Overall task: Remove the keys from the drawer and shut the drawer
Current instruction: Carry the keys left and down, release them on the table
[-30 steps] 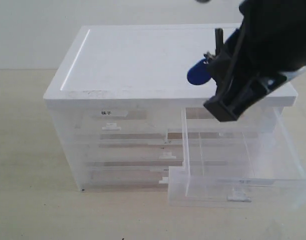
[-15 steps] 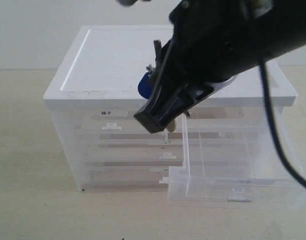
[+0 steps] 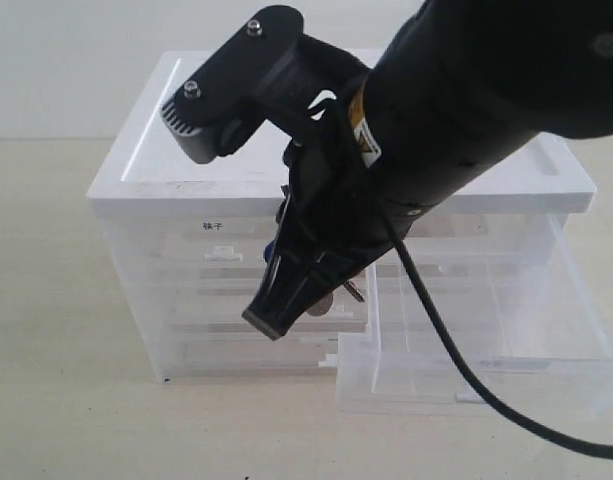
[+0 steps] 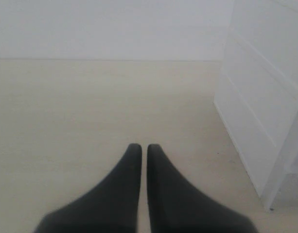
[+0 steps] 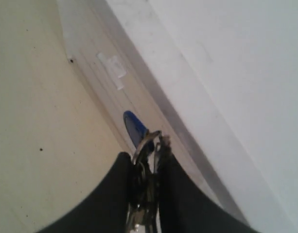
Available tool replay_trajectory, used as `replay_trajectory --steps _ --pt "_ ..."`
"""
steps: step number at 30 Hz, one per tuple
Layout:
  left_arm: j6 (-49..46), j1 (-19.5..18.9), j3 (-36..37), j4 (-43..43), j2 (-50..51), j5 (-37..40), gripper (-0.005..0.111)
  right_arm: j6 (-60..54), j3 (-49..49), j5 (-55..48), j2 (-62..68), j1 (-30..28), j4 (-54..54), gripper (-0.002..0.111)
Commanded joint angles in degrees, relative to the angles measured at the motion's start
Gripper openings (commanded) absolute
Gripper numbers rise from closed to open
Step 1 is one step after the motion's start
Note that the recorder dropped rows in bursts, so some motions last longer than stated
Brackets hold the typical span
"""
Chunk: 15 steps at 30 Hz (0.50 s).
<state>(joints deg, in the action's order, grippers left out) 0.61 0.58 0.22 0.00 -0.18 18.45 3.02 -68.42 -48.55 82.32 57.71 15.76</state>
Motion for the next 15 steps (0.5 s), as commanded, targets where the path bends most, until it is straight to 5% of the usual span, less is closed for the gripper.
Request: replay_trajectory --steps 1,15 --pt "-0.2 0.0 -0.2 0.0 0.2 -0.7 0.005 0.1 -0.2 -2.2 0.2 0.1 0.2 0.000" --pt "-0.2 0.0 -0.2 0.0 0.2 -0.7 0.005 0.1 -0.2 -3.6 0.2 0.1 0.2 0.003"
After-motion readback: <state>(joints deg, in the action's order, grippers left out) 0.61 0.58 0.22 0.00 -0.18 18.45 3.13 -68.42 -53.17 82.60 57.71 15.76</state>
